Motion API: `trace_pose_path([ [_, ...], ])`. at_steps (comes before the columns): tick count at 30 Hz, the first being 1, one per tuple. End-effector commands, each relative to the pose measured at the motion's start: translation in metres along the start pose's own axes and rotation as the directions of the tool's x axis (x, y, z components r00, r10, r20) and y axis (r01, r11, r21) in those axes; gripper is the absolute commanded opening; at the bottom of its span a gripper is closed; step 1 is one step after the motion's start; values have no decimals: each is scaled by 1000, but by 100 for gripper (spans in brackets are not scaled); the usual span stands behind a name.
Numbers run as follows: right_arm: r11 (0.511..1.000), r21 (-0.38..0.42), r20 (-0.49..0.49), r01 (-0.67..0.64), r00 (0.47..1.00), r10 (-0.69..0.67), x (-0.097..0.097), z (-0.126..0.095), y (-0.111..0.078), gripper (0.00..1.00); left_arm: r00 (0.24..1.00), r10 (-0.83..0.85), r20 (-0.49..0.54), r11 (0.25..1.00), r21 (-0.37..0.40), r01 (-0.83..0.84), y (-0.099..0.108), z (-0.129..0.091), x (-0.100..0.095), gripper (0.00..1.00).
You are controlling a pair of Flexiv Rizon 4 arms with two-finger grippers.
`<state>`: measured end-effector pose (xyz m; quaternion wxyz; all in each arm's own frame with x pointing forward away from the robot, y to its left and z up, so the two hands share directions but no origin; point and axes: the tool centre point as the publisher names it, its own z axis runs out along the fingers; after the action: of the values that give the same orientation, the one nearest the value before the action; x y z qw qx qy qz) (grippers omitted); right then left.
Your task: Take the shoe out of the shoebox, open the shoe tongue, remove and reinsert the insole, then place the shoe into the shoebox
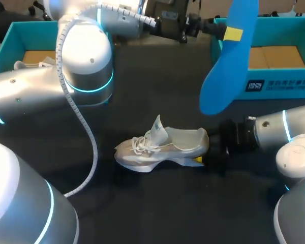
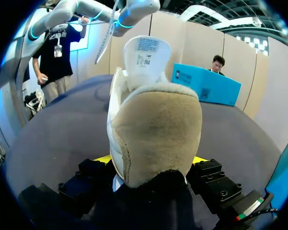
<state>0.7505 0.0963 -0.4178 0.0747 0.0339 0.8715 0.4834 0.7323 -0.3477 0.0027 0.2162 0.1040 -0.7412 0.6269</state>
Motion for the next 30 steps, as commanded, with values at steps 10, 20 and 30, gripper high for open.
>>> trace_pose_path([
  [10,1000,8,1,-1,1000,1,1,5,0,0,968,-239,77,967,109,230,-11,-18,32,0],
  [20,1000,8,1,-1,1000,1,1,5,0,0,943,-316,107,939,175,295,-15,-31,46,0],
  [30,1000,8,1,-1,1000,1,1,5,0,0,916,-397,56,913,121,389,-7,-40,68,0],
])
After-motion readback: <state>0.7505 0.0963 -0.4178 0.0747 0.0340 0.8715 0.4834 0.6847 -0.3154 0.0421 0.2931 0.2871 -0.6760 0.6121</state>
